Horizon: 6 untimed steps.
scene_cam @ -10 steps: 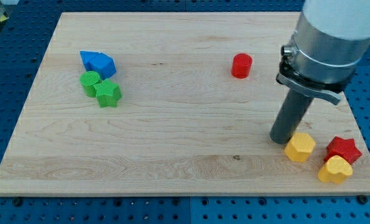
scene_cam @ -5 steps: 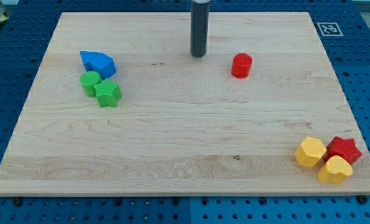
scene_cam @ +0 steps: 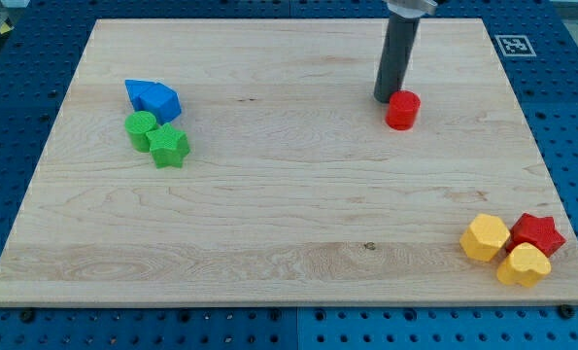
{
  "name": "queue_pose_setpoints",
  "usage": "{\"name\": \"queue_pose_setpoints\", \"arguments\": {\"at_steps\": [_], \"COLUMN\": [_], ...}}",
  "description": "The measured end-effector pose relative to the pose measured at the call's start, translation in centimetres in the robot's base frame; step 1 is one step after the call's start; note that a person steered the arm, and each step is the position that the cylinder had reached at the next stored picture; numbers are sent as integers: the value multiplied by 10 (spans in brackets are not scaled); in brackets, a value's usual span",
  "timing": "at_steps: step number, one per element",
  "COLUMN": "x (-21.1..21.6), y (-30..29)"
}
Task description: Place the red circle above the yellow hexagon
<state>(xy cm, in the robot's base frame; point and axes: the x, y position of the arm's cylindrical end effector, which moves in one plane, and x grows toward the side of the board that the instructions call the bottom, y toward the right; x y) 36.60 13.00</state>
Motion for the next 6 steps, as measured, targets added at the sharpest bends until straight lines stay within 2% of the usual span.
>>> {"name": "queue_pose_setpoints", "arguments": {"at_steps": [2,4,6], "x": [68,84,123], "y": [25,73,98]}}
